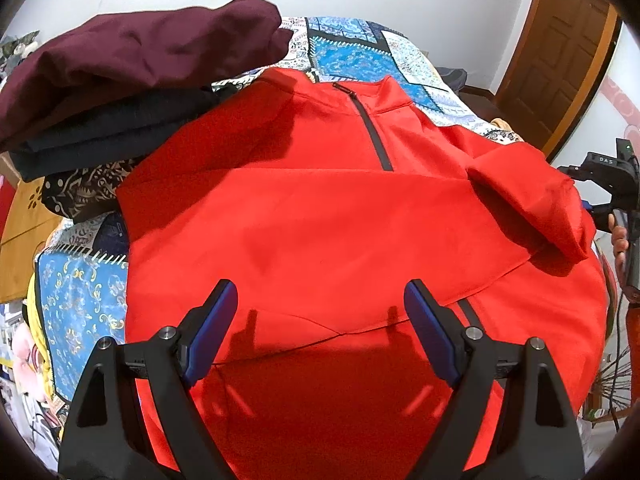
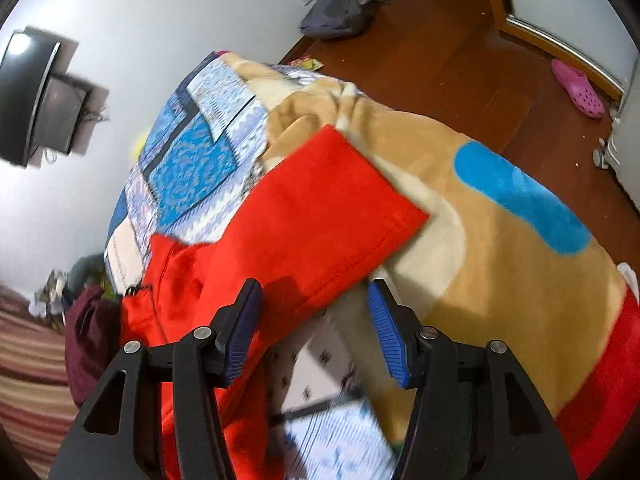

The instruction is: Fold large clothes

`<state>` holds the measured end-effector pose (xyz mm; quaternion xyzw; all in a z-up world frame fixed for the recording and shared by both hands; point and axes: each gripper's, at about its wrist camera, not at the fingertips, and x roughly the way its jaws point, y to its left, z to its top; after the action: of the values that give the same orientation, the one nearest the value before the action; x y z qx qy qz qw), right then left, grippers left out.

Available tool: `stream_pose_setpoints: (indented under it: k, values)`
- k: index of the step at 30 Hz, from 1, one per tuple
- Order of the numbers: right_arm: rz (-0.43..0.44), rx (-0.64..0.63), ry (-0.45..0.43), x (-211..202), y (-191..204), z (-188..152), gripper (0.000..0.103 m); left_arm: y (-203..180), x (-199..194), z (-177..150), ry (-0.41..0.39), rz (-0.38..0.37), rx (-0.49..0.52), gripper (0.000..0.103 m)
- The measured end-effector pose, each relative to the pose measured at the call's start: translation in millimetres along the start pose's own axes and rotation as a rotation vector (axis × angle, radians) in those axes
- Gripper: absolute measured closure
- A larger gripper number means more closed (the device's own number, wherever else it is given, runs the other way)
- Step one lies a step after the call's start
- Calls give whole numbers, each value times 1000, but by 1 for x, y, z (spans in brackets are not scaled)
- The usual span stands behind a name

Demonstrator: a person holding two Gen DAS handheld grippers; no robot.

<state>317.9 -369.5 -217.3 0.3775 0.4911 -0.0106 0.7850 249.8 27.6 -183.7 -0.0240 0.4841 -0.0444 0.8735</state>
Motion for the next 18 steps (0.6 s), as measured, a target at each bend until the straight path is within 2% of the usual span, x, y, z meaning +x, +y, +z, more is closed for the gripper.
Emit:
stream_pose_setpoints:
  k: [2,4,5,10,15,18]
  values:
    - [-25,-7,-36,6,0,3,62,1,3,0,5,2,-5,18]
    - [-47,-14,-49,7,-2,7,89,1,5,-1,7,4,-10,18]
    - [-54,-22,-58,8,0,8,94,1,5,-1,7,6,-10,18]
    - [-30,-95,-150,-18,20,9,99,2,1,-2,-9,10,-7,18]
    - [36,-288,-253,-67,81,-2,99,7,-14,-1,-48,13,-14,18]
    - [118,-409,-278,-96,131,-17,99,13,-26,-2,-73,4,-32,18]
